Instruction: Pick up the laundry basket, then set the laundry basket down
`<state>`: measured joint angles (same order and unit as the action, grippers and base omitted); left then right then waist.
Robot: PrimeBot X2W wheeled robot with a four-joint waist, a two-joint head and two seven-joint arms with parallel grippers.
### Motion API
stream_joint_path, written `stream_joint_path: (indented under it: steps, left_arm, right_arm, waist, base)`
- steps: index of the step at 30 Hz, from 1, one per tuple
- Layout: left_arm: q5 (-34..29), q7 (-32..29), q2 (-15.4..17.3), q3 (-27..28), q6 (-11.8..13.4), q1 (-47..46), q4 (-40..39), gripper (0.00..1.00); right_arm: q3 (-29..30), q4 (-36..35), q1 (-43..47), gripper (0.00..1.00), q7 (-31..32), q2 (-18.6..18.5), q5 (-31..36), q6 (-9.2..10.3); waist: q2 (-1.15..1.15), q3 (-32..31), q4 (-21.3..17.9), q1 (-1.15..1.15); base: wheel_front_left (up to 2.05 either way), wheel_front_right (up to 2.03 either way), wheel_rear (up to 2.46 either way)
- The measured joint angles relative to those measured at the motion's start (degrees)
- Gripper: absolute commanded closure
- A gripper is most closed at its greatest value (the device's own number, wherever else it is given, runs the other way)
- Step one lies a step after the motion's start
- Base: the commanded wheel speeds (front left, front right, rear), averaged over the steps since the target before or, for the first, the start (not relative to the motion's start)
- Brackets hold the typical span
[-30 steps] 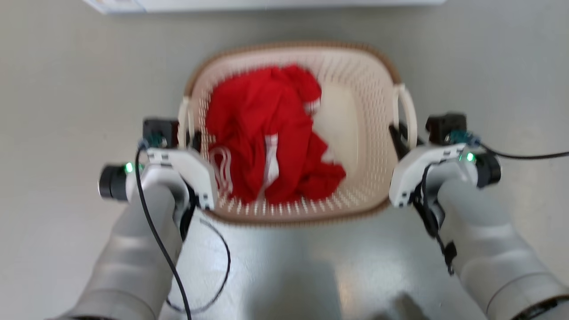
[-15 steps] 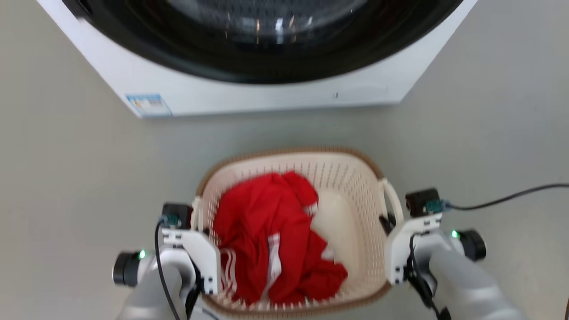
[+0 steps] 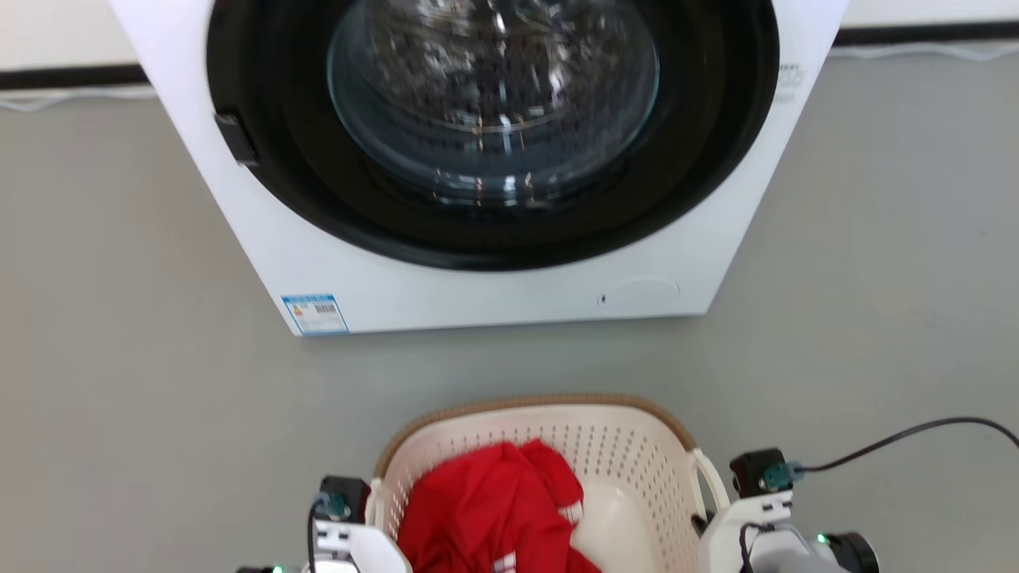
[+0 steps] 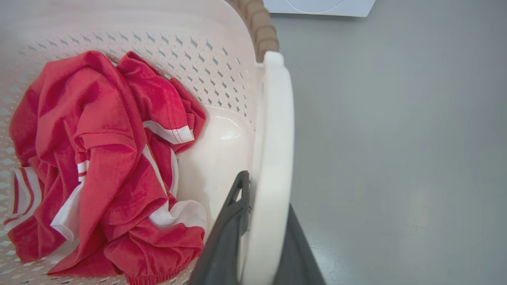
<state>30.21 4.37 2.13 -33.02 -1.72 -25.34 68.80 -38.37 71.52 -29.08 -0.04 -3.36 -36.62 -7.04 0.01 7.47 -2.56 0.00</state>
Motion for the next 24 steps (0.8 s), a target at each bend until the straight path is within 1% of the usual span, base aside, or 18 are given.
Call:
stream_joint_path:
  steps: [11,17,24]
  left_arm:
    - [6.4,-1.9,0.6,-9.7,3.5,6.0,-3.3,1.0]
    - [9.5,-2.1,1.1,-13.0,4.8,6.1,-4.0,1.0]
    - [12.7,-1.7,1.2,-15.6,5.3,6.0,-3.8,1.0]
  right_arm:
    - [-2.2,0.9,5.1,1.0,1.9,-0.2,-2.0,0.01]
    - [-3.1,0.9,5.3,1.0,2.1,-0.2,-2.5,0.05]
    - [-4.3,0.8,5.5,1.0,2.6,-0.4,-3.6,0.05]
  waist:
    - [0.0,-7.0,1.4,0.0]
    - [0.0,-7.8,2.1,0.0]
    - [0.0,-7.9,1.9,0.0]
  base:
    - [0.0,0.0,0.0]
    - [0.0,0.0,0.0]
    - [0.0,0.0,0.0]
